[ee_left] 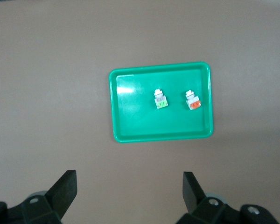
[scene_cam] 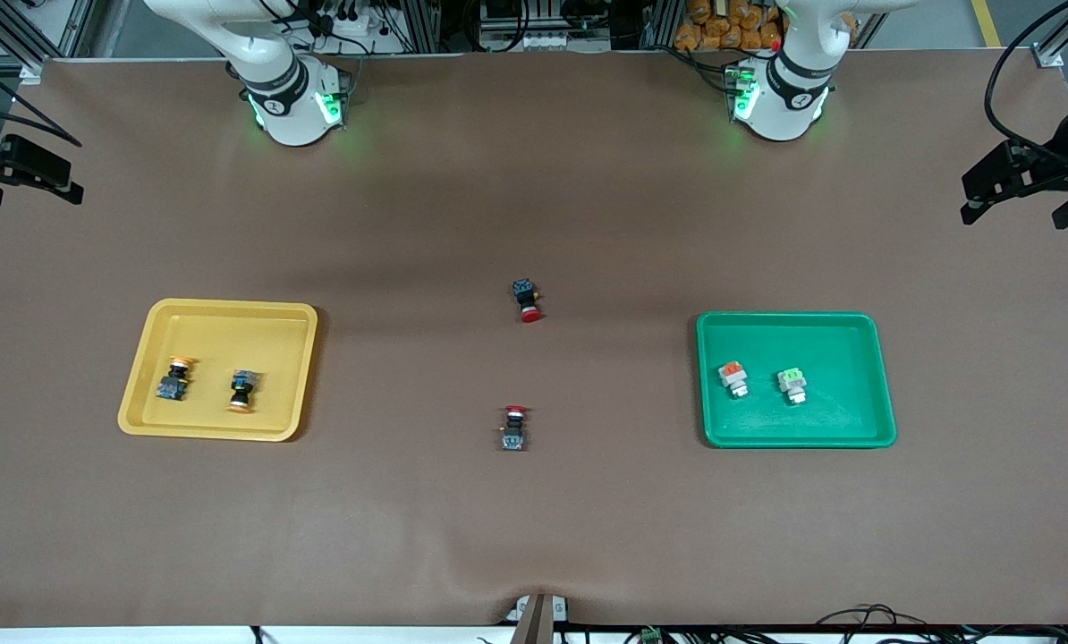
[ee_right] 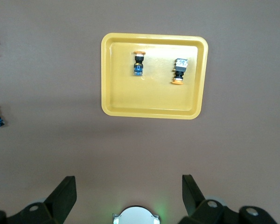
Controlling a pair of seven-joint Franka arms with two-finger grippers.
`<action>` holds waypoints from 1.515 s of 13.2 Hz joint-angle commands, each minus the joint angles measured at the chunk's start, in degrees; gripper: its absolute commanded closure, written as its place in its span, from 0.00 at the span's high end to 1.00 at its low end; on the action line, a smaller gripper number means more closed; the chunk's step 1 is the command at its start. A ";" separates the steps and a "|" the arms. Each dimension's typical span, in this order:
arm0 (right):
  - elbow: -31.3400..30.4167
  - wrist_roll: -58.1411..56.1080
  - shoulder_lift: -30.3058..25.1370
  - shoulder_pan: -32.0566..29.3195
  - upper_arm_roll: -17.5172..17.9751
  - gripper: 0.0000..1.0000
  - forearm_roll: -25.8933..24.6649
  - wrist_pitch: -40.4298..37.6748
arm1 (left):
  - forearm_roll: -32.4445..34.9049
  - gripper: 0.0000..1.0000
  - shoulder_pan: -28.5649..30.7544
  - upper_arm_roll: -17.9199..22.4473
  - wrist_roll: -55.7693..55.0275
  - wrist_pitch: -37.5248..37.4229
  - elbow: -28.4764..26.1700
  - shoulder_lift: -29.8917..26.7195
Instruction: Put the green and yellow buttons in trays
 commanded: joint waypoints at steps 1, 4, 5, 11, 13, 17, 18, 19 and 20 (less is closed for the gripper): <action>1.21 -0.30 1.15 0.23 -0.43 1.00 -0.92 0.72 | -1.22 1.00 -0.44 1.51 0.85 -3.60 0.85 -0.37; 1.29 0.40 1.51 0.06 -0.51 1.00 -0.22 0.89 | -1.22 1.00 -0.44 1.52 0.41 -3.60 0.76 -0.02; 1.29 0.41 1.51 0.06 -0.51 1.00 -0.39 0.89 | -1.31 1.00 -0.09 1.51 0.32 -3.60 0.76 0.33; 1.03 0.58 1.51 0.23 -0.60 1.00 -0.57 0.19 | -1.40 1.00 -0.35 1.08 -4.69 -3.60 0.76 0.60; 1.03 0.58 1.51 0.23 -0.60 1.00 -0.66 0.19 | -2.53 1.00 -0.53 1.16 -4.60 -3.60 1.03 0.95; 1.03 0.58 1.51 0.14 -0.60 1.00 -0.57 0.19 | -3.60 1.00 -0.88 1.08 -5.13 -3.60 1.11 1.57; 1.03 0.58 1.51 0.06 -0.60 1.00 -0.66 0.19 | -3.59 1.00 -0.79 1.08 -5.30 -3.60 1.11 1.57; 1.03 0.58 1.51 0.06 -0.60 1.00 -0.66 0.19 | -3.59 1.00 -0.88 1.08 -5.39 -3.60 1.11 1.57; 1.03 0.58 1.51 -0.03 -0.60 1.00 -0.66 0.19 | -3.59 1.00 -0.79 1.08 -5.39 -3.60 1.11 1.65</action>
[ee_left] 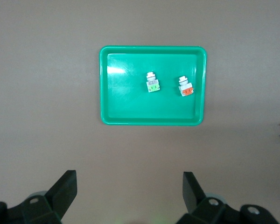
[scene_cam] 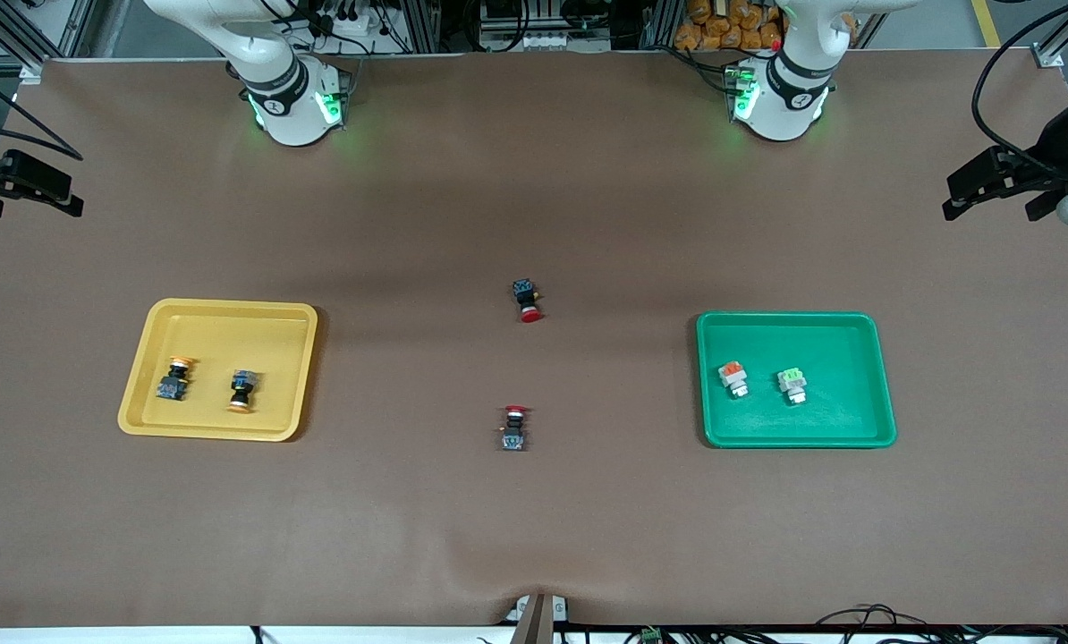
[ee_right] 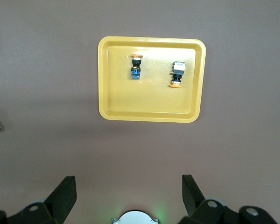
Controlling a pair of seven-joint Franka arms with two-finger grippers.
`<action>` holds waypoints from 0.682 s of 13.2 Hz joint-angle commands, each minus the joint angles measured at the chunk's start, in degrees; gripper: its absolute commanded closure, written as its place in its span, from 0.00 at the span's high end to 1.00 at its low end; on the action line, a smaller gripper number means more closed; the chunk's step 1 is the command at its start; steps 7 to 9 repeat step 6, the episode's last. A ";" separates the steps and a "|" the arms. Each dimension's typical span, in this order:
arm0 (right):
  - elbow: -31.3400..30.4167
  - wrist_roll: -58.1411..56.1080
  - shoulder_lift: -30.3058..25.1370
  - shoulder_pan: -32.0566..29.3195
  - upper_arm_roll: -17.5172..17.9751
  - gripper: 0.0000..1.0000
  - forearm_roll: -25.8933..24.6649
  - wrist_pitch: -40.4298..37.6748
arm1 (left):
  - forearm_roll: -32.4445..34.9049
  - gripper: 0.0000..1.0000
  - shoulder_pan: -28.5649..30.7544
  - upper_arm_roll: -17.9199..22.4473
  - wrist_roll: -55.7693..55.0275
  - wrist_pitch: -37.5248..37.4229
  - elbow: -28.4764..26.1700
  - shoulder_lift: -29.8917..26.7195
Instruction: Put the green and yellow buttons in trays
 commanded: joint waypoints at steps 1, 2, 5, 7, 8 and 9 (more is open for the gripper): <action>1.03 0.52 0.38 0.02 -0.19 1.00 -0.55 -0.84 | -0.75 1.00 -0.17 0.14 -0.76 -1.00 1.22 0.42; 1.03 0.34 0.38 0.02 -0.19 1.00 -0.55 -0.84 | -0.66 1.00 -0.25 0.14 -0.85 -1.00 1.22 0.42; 1.03 0.34 0.38 0.02 -0.19 1.00 -0.55 -0.84 | -0.66 1.00 -0.17 -0.12 -1.02 -1.00 1.22 0.42; 1.03 0.08 0.38 0.02 -0.19 1.00 -0.55 -0.84 | -0.57 1.00 -0.17 -0.21 -1.11 -1.00 1.22 0.42; 1.03 0.08 0.38 0.02 -0.19 1.00 -0.55 -0.84 | -0.57 1.00 -0.17 -0.21 -1.11 -1.00 1.22 0.42; 1.03 0.08 0.38 0.02 -0.19 1.00 -0.55 -0.84 | -0.57 1.00 -0.17 -0.21 -1.11 -1.00 1.22 0.42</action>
